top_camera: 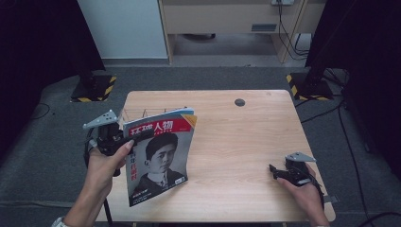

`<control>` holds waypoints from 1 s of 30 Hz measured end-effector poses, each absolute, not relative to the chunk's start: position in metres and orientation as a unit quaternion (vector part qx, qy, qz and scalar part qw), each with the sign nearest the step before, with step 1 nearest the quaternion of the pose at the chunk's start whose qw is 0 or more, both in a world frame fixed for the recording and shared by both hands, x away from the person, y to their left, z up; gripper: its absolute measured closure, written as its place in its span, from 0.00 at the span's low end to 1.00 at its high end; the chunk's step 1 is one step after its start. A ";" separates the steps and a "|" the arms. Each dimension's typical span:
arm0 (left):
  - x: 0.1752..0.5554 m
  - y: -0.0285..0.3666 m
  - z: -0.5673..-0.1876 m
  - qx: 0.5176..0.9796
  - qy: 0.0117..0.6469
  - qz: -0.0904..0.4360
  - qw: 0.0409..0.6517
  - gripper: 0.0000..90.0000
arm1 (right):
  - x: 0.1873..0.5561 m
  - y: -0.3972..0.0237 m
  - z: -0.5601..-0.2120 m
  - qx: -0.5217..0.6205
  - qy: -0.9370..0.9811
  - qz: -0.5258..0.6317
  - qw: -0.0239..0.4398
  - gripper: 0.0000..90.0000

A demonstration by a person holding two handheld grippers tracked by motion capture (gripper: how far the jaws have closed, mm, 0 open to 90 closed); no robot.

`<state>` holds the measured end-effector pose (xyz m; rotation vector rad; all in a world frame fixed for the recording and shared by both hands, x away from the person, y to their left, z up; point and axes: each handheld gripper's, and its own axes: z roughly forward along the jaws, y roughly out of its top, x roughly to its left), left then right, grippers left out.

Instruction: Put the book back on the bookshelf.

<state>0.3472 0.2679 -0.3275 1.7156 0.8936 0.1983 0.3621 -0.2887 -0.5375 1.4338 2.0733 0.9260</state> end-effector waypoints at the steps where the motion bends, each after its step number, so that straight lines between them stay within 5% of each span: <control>1: 0.347 0.270 -0.328 0.728 0.380 0.084 0.565 0.96 | 0.362 -0.289 -0.537 0.518 0.754 0.334 0.227 0.26; 30: 0.329 0.328 -0.330 0.707 0.406 0.112 0.568 0.96 | 0.361 -0.289 -0.537 0.518 0.754 0.335 0.226 0.26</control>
